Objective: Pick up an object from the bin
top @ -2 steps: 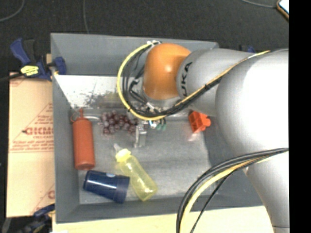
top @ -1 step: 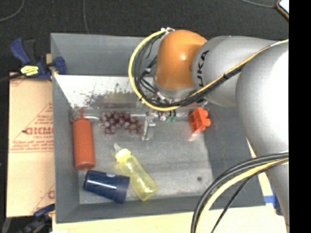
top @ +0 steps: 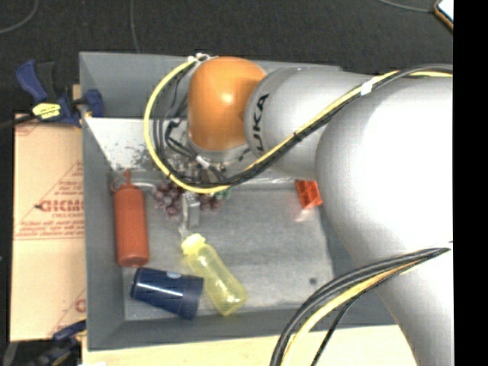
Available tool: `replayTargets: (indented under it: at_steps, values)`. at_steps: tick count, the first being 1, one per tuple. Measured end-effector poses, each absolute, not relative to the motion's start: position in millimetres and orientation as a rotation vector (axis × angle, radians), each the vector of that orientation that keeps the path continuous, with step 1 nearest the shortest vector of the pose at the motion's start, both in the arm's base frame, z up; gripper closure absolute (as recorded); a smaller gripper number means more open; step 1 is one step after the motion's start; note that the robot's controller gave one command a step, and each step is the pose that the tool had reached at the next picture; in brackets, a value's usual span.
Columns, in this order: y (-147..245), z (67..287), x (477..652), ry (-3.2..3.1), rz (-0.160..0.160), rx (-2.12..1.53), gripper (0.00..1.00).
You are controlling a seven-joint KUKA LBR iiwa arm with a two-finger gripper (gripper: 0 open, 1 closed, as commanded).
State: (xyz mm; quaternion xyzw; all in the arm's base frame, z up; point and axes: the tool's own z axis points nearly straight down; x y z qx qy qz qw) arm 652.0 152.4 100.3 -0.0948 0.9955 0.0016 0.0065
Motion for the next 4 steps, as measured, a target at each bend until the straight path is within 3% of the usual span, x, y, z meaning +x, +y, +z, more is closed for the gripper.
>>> replayTargets:
  at_steps: [1, 2, 4]
  values:
    - [113.3, 71.9, 653.5, 3.126, 0.001, 0.153, 0.0]
    - [141.6, 72.1, 651.6, 3.055, 0.018, 0.638, 1.0]
    - [140.5, 83.7, 649.9, 3.06, 0.013, 0.637, 1.0]
